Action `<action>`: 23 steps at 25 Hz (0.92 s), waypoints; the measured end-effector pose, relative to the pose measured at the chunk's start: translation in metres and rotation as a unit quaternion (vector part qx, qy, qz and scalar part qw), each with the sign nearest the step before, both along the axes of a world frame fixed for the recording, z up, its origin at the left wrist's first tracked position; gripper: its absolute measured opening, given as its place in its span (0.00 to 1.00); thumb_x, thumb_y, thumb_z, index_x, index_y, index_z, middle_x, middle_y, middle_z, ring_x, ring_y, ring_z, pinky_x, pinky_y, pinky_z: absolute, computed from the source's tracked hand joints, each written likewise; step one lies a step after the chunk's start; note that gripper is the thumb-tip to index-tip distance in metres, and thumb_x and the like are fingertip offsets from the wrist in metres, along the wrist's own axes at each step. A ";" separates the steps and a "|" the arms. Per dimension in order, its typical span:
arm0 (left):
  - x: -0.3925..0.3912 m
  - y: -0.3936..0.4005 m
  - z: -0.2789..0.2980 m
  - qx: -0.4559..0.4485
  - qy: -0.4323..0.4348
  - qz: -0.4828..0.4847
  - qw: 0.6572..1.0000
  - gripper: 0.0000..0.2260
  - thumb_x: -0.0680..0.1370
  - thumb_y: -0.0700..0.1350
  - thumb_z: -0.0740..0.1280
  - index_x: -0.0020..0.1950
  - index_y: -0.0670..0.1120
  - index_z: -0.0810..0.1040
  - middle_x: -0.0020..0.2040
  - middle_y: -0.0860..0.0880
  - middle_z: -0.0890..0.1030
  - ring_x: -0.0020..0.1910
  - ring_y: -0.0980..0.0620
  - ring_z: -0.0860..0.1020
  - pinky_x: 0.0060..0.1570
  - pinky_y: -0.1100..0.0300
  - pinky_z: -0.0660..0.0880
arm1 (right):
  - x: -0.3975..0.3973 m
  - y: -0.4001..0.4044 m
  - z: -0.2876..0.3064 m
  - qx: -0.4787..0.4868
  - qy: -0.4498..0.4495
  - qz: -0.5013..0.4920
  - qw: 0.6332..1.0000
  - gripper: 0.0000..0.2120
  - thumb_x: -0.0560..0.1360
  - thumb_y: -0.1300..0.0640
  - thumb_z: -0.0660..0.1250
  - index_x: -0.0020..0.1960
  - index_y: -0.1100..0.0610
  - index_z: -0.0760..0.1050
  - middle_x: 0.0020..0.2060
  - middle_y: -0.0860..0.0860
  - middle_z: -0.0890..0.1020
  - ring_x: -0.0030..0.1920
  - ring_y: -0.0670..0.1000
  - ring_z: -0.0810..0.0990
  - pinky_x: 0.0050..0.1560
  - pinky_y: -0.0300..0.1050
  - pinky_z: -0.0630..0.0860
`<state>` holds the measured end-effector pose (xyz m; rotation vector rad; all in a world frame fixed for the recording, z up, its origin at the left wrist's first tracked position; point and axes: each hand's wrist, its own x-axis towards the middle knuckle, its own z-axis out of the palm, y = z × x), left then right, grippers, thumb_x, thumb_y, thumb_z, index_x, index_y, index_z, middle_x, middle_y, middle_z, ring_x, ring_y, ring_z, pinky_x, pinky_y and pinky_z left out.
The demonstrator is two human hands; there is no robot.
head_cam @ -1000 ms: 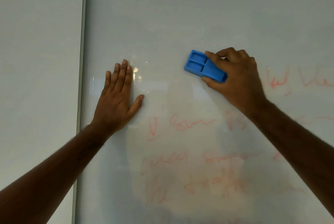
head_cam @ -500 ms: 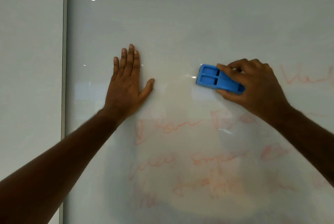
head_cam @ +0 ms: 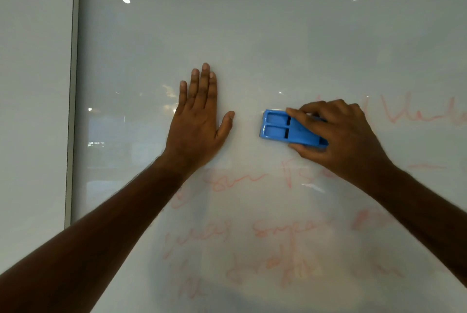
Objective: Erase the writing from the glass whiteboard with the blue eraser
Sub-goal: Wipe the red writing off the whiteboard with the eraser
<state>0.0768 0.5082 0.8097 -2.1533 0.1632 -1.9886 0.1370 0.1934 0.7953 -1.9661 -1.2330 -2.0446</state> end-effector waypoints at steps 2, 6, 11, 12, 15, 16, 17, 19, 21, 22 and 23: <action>0.000 -0.002 -0.001 -0.005 0.002 0.001 1.000 0.37 0.88 0.60 0.52 0.88 0.36 0.50 0.89 0.37 0.49 0.89 0.39 0.47 0.87 0.49 0.39 | 0.004 -0.017 -0.006 -0.014 -0.016 -0.011 1.000 0.30 0.78 0.39 0.61 0.75 0.53 0.74 0.59 0.52 0.80 0.54 0.56 0.75 0.50 0.57 0.72; -0.001 -0.006 -0.001 -0.011 0.010 0.010 1.000 0.38 0.87 0.61 0.50 0.88 0.36 0.48 0.89 0.37 0.47 0.89 0.38 0.45 0.86 0.48 0.37 | 0.007 -0.037 0.008 0.010 -0.003 -0.023 1.000 0.31 0.77 0.38 0.62 0.75 0.51 0.73 0.59 0.53 0.79 0.53 0.57 0.75 0.51 0.57 0.71; 0.002 -0.015 0.006 -0.001 0.011 0.011 1.000 0.38 0.88 0.60 0.50 0.88 0.35 0.48 0.89 0.36 0.47 0.89 0.37 0.45 0.87 0.47 0.38 | 0.004 -0.006 0.045 0.082 0.031 0.004 0.996 0.31 0.77 0.36 0.64 0.76 0.48 0.71 0.62 0.51 0.77 0.57 0.58 0.74 0.54 0.58 0.71; 0.004 -0.018 0.008 0.002 0.008 0.009 1.000 0.37 0.88 0.60 0.51 0.88 0.35 0.49 0.89 0.36 0.48 0.89 0.37 0.46 0.87 0.47 0.38 | 0.002 0.004 0.047 0.080 0.036 0.009 0.996 0.31 0.77 0.36 0.65 0.76 0.48 0.71 0.63 0.50 0.77 0.58 0.58 0.74 0.55 0.58 0.71; 0.007 -0.023 0.011 0.016 0.001 0.012 1.000 0.36 0.88 0.58 0.51 0.88 0.35 0.50 0.89 0.36 0.49 0.89 0.37 0.47 0.87 0.46 0.40 | -0.002 0.018 0.036 0.041 0.030 0.012 0.999 0.32 0.77 0.35 0.63 0.76 0.48 0.71 0.64 0.48 0.77 0.58 0.57 0.74 0.55 0.57 0.70; 0.008 -0.022 0.011 0.020 0.000 0.012 1.000 0.35 0.88 0.58 0.51 0.88 0.36 0.50 0.89 0.36 0.49 0.89 0.37 0.47 0.87 0.46 0.40 | -0.002 0.016 0.028 0.028 0.020 0.012 0.999 0.31 0.77 0.35 0.63 0.76 0.48 0.71 0.64 0.48 0.78 0.57 0.56 0.74 0.54 0.56 0.70; 0.008 -0.022 0.011 0.022 0.000 0.011 1.000 0.35 0.88 0.57 0.50 0.88 0.36 0.50 0.89 0.36 0.49 0.89 0.37 0.48 0.87 0.47 0.40 | 0.000 0.011 0.018 0.017 0.012 0.014 1.000 0.31 0.77 0.35 0.63 0.76 0.48 0.72 0.63 0.48 0.78 0.56 0.55 0.74 0.53 0.55 0.70; 0.009 -0.021 0.009 0.024 -0.005 0.009 1.000 0.35 0.89 0.57 0.50 0.88 0.35 0.50 0.89 0.36 0.50 0.89 0.37 0.48 0.87 0.47 0.41 | 0.006 -0.004 -0.001 -0.004 0.000 0.012 1.000 0.30 0.77 0.36 0.62 0.75 0.49 0.73 0.62 0.48 0.78 0.55 0.55 0.74 0.52 0.54 0.71; 0.009 -0.021 0.008 0.023 -0.007 0.005 1.000 0.35 0.89 0.57 0.51 0.88 0.35 0.51 0.89 0.36 0.50 0.89 0.37 0.48 0.87 0.48 0.41 | 0.010 -0.022 -0.010 -0.023 -0.007 -0.004 1.000 0.30 0.78 0.36 0.61 0.76 0.50 0.73 0.62 0.49 0.79 0.54 0.55 0.75 0.51 0.55 0.71; 0.008 -0.021 0.008 0.022 -0.005 0.003 1.000 0.35 0.89 0.57 0.51 0.88 0.35 0.50 0.89 0.36 0.50 0.89 0.37 0.48 0.87 0.48 0.41 | 0.012 -0.031 -0.011 -0.026 -0.007 -0.013 1.000 0.30 0.78 0.37 0.61 0.76 0.50 0.73 0.62 0.49 0.79 0.54 0.56 0.76 0.51 0.55 0.72; 0.008 -0.022 0.007 0.020 -0.002 0.001 1.000 0.35 0.89 0.56 0.51 0.88 0.35 0.50 0.89 0.36 0.50 0.89 0.37 0.48 0.87 0.49 0.41 | 0.014 -0.040 -0.011 -0.026 -0.005 -0.022 0.999 0.30 0.78 0.36 0.61 0.76 0.50 0.72 0.62 0.50 0.79 0.54 0.56 0.76 0.51 0.55 0.72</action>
